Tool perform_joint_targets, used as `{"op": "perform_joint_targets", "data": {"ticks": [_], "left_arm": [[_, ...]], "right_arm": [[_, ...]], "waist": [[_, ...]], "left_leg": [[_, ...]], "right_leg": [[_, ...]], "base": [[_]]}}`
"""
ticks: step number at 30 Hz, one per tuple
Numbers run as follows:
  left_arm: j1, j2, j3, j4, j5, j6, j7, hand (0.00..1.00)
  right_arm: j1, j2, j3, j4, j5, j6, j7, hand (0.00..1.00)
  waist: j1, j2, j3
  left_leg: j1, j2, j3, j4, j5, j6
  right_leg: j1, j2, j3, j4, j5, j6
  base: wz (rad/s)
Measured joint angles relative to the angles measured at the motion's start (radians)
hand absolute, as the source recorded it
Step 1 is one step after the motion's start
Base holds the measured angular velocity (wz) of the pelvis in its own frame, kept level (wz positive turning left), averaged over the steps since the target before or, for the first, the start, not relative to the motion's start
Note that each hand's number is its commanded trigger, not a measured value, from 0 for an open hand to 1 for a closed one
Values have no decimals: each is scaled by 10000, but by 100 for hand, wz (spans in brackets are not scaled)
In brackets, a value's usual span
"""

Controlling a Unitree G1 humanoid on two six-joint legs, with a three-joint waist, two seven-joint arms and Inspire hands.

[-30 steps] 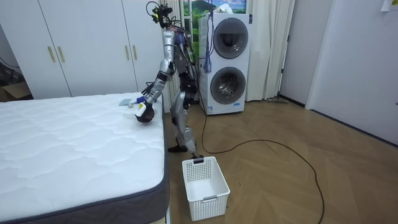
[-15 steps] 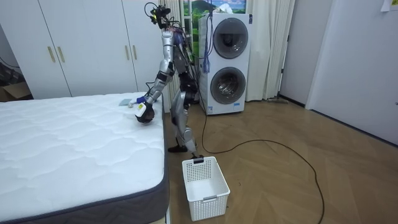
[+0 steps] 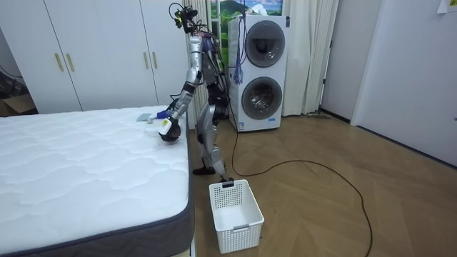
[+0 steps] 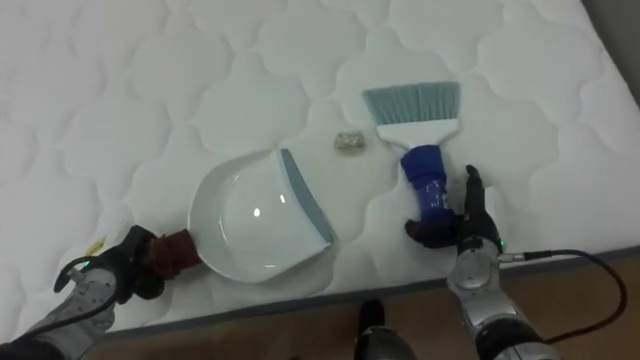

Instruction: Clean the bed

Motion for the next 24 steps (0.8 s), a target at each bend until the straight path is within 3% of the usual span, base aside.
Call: {"op": "perform_joint_targets", "data": {"ticks": [4,5,6,7,13,18,24], "left_arm": [[5,-2,0,16,-6,-50,-117,100],[5,-1,1,18,-6,-50,-121,100],[4,-4,3,18,-3,-49,-124,100],[6,-8,2,18,-3,-48,-132,100],[29,-31,-81,-94,5,15,-288,100],[1,-33,-235,-280,-1,132,-286,100],[-8,-48,-384,-444,-5,224,-298,100]], "right_arm": [[-51,-44,-8,-2,-4,-4,-29,0],[-88,-44,-9,0,19,5,-35,5],[-93,-45,-13,2,34,13,-36,66],[-93,-48,-13,7,36,17,-40,100],[-342,-236,-16,522,-11,51,-579,100],[-829,-850,-8,979,-79,520,-694,100],[-956,-977,-3,1375,-416,816,-822,100]], "waist": [[18,-5,2],[17,0,3],[16,-3,5],[20,-6,7],[238,-49,35],[310,-57,52],[524,-66,58]], "left_leg": [[-211,-44,-66,41,4,10],[-311,-62,-171,147,4,10],[-374,-66,-216,227,2,9],[-390,-58,-224,251,2,8],[-512,-48,-260,320,1,10],[-680,-54,-415,525,-16,24],[-686,-13,-510,624,-66,-47]], "right_leg": [[-223,-141,-18,268,-80,-26],[-262,-146,-48,295,-84,-34],[-269,-141,-76,304,-86,-45],[-271,-140,-80,310,-87,-47],[-379,-294,-170,399,-74,-73],[-391,-275,-348,412,-89,-97],[-385,-191,-358,509,-175,-127]], "base": [[8],[10],[10],[7],[4],[10],[1]]}}
